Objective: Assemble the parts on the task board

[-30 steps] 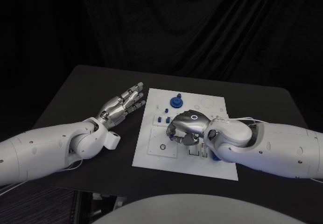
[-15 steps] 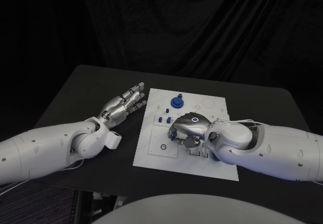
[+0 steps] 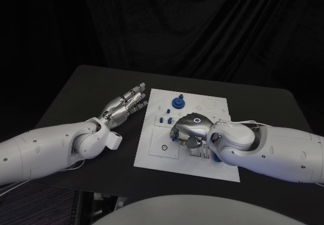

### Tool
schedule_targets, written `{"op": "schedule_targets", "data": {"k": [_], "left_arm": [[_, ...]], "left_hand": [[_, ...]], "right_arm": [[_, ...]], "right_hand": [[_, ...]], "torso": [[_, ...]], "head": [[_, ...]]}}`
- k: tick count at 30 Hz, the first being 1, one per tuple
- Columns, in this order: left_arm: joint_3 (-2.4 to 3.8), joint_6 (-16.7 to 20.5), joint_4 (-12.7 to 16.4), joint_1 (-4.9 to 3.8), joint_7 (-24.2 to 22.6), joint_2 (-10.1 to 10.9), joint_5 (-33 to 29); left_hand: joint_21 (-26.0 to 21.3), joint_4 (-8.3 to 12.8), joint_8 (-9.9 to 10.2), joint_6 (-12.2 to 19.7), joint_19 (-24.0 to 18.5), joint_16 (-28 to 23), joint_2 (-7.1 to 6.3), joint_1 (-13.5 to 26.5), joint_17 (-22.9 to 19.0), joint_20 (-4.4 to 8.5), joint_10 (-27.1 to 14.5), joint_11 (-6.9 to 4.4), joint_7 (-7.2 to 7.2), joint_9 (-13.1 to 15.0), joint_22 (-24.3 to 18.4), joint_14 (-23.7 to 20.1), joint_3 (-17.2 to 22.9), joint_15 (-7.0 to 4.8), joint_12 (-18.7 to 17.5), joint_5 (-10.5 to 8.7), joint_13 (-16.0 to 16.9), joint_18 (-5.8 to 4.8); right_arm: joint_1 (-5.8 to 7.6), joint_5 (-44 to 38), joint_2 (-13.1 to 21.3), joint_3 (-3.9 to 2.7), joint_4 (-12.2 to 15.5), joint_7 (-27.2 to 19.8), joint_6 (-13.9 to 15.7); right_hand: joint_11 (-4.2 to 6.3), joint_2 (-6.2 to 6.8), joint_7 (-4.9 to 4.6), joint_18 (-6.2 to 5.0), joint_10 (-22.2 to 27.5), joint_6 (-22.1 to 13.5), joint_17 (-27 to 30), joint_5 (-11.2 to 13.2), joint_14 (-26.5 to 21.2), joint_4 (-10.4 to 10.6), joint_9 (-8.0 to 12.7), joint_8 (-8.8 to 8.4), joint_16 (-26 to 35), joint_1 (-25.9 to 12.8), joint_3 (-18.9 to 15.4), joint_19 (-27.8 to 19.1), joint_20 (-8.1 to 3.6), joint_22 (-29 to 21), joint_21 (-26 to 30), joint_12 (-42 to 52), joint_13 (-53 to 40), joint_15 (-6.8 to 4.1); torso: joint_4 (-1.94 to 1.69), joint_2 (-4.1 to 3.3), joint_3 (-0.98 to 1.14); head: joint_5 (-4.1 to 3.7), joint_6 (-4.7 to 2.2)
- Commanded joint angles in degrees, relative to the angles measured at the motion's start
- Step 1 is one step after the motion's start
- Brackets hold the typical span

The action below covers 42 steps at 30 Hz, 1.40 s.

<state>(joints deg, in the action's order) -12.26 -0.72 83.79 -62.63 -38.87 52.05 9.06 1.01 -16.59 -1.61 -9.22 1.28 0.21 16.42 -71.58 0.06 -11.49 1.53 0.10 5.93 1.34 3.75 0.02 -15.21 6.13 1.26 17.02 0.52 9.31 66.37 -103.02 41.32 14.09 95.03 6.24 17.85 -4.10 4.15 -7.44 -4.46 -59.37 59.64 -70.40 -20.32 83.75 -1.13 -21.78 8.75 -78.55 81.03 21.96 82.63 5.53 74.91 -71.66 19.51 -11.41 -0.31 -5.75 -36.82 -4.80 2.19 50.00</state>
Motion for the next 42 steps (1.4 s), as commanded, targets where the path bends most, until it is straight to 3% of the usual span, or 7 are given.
{"op": "schedule_targets", "data": {"k": [1, 30, 36, 38, 42], "left_arm": [[0.06, -0.8, 0.1, 0.08, -7.4, -0.2, -0.4], [0.06, -1.9, -0.3, 0.23, -6.5, -0.6, -0.4], [0.06, -2.0, -0.4, 0.27, -6.4, -0.6, -0.4], [0.06, -2.1, -0.4, 0.29, -6.4, -0.6, -0.4], [0.06, -2.1, -0.4, 0.31, -6.3, -0.7, -0.4]], "left_hand": [[0.0, 0.0, 0.4, 0.5, 0.1, -0.2, -0.06, -0.7, -0.1, -0.38, -0.1, 0.3, 0.13, -0.1, 0.1, 0.0, 0.4, 0.08, -0.2, 0.46, 0.0, 0.43], [0.2, 0.2, 0.3, 0.5, 0.3, -0.2, -0.15, -2.5, -0.1, -0.99, 0.0, 0.81, -0.07, 0.0, 0.3, 0.0, 0.9, 0.82, -0.1, 1.98, 0.0, 0.49], [0.2, 0.3, 0.3, 0.4, 0.3, -0.2, -0.16, -2.8, -0.1, -1.06, 0.0, 0.89, -0.18, 0.0, 0.3, 0.0, 1.0, 0.9, -0.1, 2.27, 0.0, 0.47], [0.2, 0.3, 0.3, 0.3, 0.3, -0.2, -0.16, -2.9, -0.1, -1.08, 0.0, 0.91, -0.23, 0.0, 0.3, 0.0, 1.0, 0.92, -0.1, 2.37, 0.0, 0.46], [0.2, 0.4, 0.3, 0.2, 0.3, -0.2, -0.19, -3.1, -0.1, -1.11, 0.0, 0.94, -0.37, 0.0, 0.3, 0.0, 1.0, 0.95, -0.1, 2.6, 0.0, 0.44]], "right_arm": [[-0.18, -0.6, 0.1, 0.02, 0.0, 1.0, 0.0], [-0.27, -0.6, -1.4, 0.04, -1.2, 1.5, -3.7], [-0.32, -0.6, -1.5, 0.04, -1.3, 1.9, -4.5], [-0.33, -0.6, -1.5, 0.04, -1.3, 2.0, -4.8], [-0.33, -0.6, -1.4, 0.04, -1.2, 2.2, -5.0]], "right_hand": [[-0.14, -0.1, -0.14, 0.53, -0.3, 0.0, 0.1, -0.3, 0.8, 0.0, -0.1, 0.08, -0.1, -0.7, -0.2, 0.3, 0.14, 10.0, 0.2, -0.3, 0.1, 0.03], [-0.91, 0.11, -0.92, 0.25, 0.7, -2.0, 1.2, 0.3, 0.1, 0.0, -0.3, -1.49, 0.6, -1.0, 0.1, -0.6, 0.58, 9.5, 1.7, -1.9, 0.8, 0.68], [-1.28, 0.37, -1.23, 0.12, 1.5, -3.6, 1.5, 1.1, -0.2, 0.1, 0.1, -2.73, 0.8, -1.3, 0.2, -1.0, 0.91, 9.3, 2.3, -2.4, 0.9, 1.03], [-1.67, 0.73, -1.07, -0.11, 3.1, -5.8, 2.3, 2.3, -0.7, 0.3, 0.7, -4.15, 1.4, -1.6, 0.2, -1.6, 1.19, 9.0, 3.5, -3.1, 1.2, 1.39], [-2.79, 1.39, -0.67, -0.36, 6.4, -9.1, 3.2, 3.7, -1.5, 0.7, 1.8, -5.28, 1.9, -2.1, 0.2, -2.6, 1.93, 8.5, 5.0, -4.1, 1.4, 2.36]], "torso": [[0.0, -0.04, 0.01], [-0.03, 0.05, -0.07], [-0.06, 0.03, -0.08], [-0.07, 0.05, -0.09], [-0.05, 0.07, -0.09]], "head": [[0.06, 0.0], [0.21, 0.0], [0.16, 0.0], [0.17, 0.0], [0.24, 0.0]]}}
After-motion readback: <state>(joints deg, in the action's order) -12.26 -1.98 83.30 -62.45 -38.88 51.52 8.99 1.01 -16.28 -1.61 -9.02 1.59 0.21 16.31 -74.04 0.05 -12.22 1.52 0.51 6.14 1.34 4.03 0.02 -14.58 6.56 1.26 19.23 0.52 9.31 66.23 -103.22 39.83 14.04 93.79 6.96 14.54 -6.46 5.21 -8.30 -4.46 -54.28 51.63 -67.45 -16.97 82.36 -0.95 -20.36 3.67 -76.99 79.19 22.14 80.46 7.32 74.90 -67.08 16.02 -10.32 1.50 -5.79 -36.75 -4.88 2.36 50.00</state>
